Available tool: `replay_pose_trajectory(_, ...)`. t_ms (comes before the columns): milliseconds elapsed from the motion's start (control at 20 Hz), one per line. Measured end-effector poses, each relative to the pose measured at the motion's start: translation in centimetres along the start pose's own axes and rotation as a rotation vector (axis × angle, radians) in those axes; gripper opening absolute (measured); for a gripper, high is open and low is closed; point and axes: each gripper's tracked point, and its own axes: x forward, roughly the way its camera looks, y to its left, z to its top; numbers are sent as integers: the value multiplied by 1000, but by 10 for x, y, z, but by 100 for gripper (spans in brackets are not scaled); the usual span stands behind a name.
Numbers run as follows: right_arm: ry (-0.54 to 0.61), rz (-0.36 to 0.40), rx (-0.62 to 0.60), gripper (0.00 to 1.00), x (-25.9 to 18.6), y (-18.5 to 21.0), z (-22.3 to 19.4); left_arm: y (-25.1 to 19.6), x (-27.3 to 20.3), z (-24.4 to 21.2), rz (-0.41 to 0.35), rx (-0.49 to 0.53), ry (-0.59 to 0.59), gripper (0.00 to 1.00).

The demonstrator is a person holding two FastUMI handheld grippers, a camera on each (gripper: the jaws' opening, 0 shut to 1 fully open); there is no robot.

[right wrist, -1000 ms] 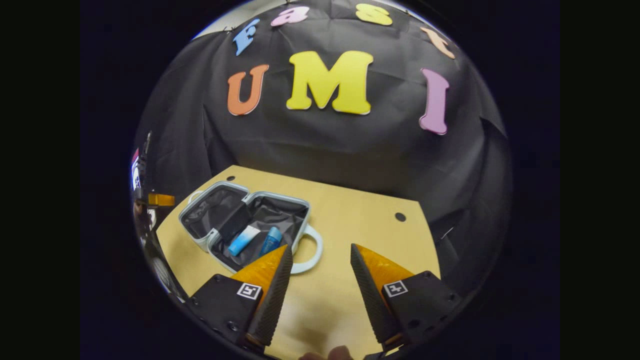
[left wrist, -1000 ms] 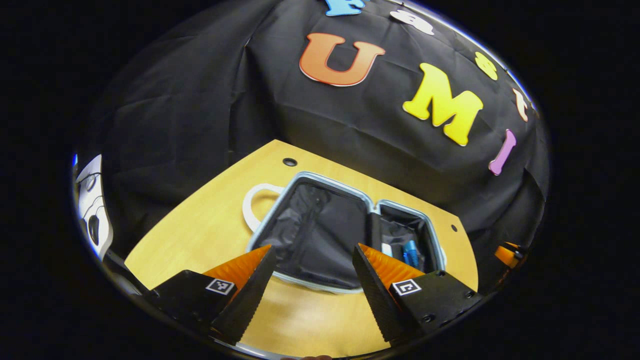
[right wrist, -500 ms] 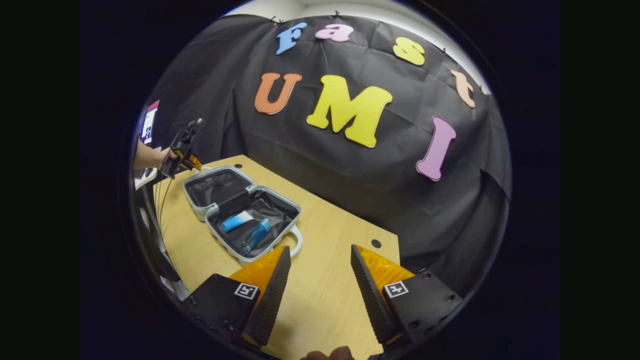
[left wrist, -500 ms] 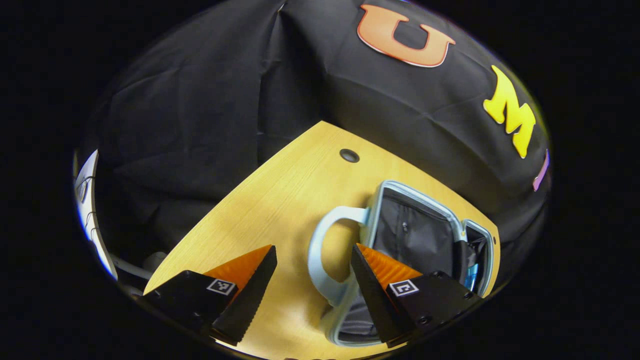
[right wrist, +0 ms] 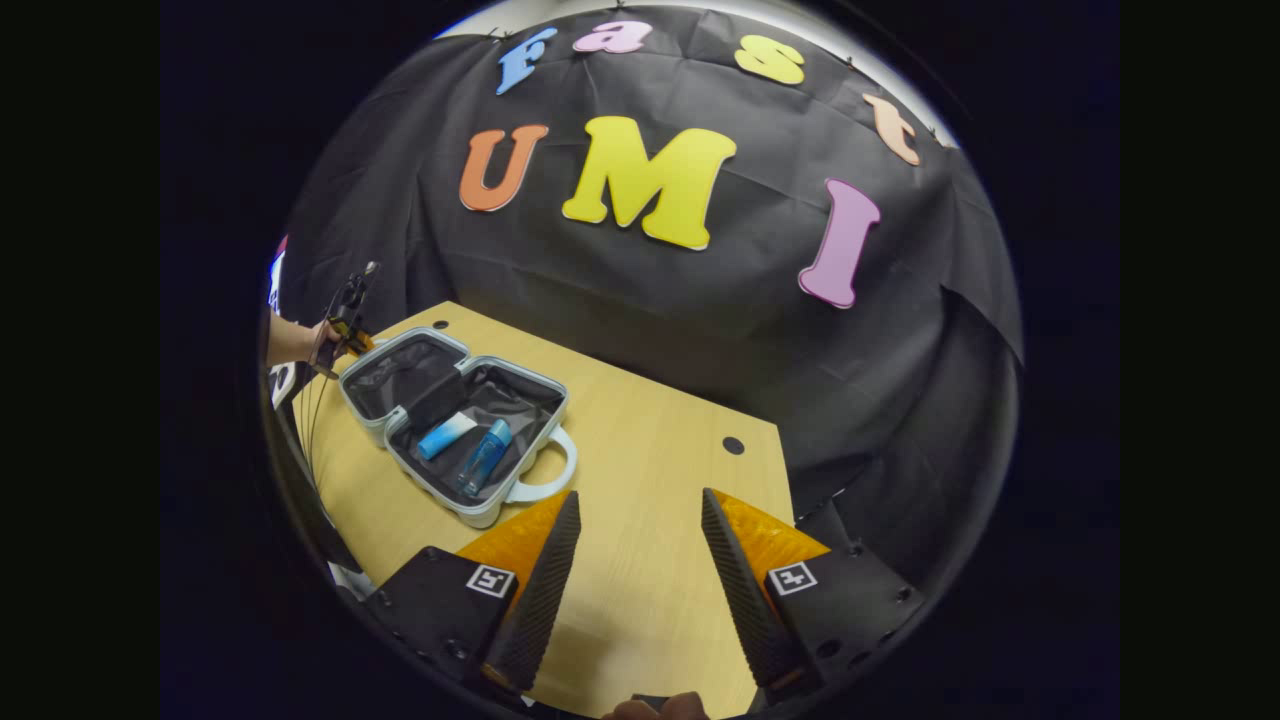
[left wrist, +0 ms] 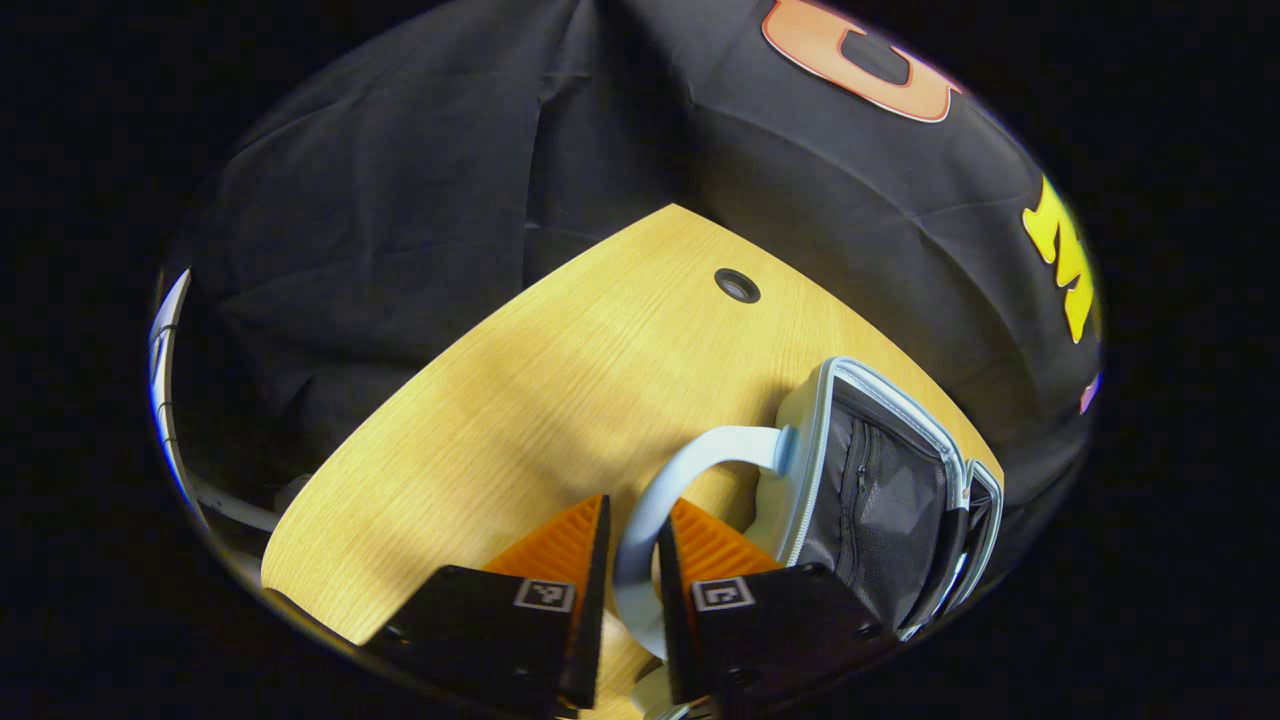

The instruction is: First open the suitcase, pack the skin care products into it, and then close the suitcase.

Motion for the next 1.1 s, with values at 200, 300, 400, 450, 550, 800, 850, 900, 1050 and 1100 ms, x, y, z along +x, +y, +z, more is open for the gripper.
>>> replay_pose_trajectory(200,-34,-10,55,74,-6,-10,2,-11,-28,19,101,129,-67,17)
replay_pose_trajectory(300,-56,-7,72,74,-11,-16,2,-25,-56,42,130,152,-137,16)
replay_pose_trajectory(400,-85,-14,88,74,-17,-25,5,-47,-95,64,124,133,-209,15)
replay_pose_trajectory(450,-105,-33,84,74,-19,-34,7,-63,-117,74,117,136,-243,15)
replay_pose_trajectory(550,-161,-66,80,75,-30,-49,17,-104,-165,83,110,179,-297,15)
replay_pose_trajectory(800,-212,-77,160,76,-41,-76,17,-241,-242,69,-1,188,-482,15)
replay_pose_trajectory(850,-210,-80,176,76,-43,-83,14,-266,-250,63,-15,206,-503,15)
replay_pose_trajectory(900,-208,-90,187,76,-46,-93,11,-289,-257,54,-32,214,-521,15)
replay_pose_trajectory(1050,-204,-143,194,76,-54,-125,-1,-379,-257,12,-124,229,-555,15)
replay_pose_trajectory(1100,-198,-164,195,75,-58,-137,-5,-402,-255,-2,-149,247,-563,15)
